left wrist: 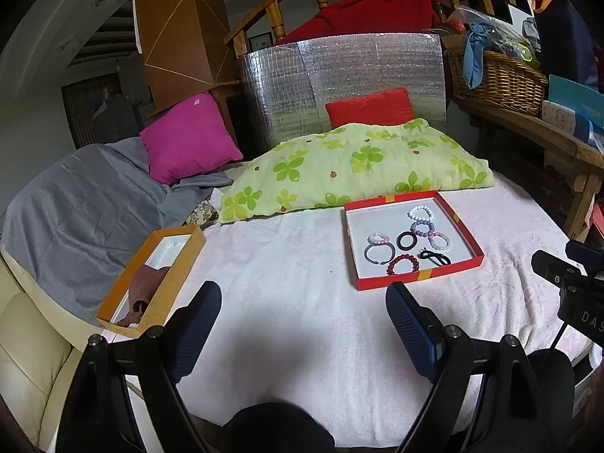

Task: Organize jewelry

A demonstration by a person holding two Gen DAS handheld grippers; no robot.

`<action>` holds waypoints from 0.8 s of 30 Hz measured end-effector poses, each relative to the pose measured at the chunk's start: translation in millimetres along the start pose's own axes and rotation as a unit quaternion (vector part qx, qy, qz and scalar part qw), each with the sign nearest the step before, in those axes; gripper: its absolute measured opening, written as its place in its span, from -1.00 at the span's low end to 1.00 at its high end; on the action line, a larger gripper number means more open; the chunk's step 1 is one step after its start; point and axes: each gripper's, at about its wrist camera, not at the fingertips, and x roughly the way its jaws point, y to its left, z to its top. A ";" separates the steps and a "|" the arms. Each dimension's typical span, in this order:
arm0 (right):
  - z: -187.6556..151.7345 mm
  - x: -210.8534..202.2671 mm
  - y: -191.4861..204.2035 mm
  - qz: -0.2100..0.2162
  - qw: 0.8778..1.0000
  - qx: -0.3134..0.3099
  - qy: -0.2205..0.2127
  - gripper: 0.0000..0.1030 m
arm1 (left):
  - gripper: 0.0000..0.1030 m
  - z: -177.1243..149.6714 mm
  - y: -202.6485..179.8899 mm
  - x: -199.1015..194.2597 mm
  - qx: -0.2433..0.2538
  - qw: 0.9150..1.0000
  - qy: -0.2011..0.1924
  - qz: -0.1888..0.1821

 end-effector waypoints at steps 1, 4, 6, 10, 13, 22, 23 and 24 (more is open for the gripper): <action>0.3 0.6 0.1 0.000 1.000 0.000 0.000 0.32 | 0.73 0.6 -0.5 1.5 0.000 1.000 0.001 -0.001; 2.1 3.4 0.6 0.000 1.000 -0.003 -0.001 0.32 | 0.73 2.1 -1.5 5.7 0.000 1.000 0.003 -0.002; 3.9 5.8 1.2 0.000 1.000 -0.005 -0.001 0.32 | 0.73 3.3 -2.2 8.7 0.000 1.000 0.005 -0.004; 6.4 9.3 0.2 -0.001 1.000 -0.005 -0.001 0.32 | 0.73 4.6 -3.3 14.1 0.001 1.000 0.008 -0.004; 7.1 12.2 -1.4 -0.001 1.000 -0.004 -0.001 0.32 | 0.73 5.3 -4.1 17.2 0.002 1.000 0.010 -0.001; 7.4 21.1 -3.2 -0.002 1.000 -0.007 0.003 0.32 | 0.73 8.2 -8.0 24.8 0.005 1.000 0.014 -0.004; 7.5 21.7 -3.1 -0.002 1.000 -0.008 0.003 0.32 | 0.73 8.6 -8.7 25.8 0.006 1.000 0.014 -0.004; 7.6 22.8 -2.6 -0.002 1.000 -0.009 0.003 0.32 | 0.73 8.3 -9.3 26.1 0.006 1.000 0.014 -0.003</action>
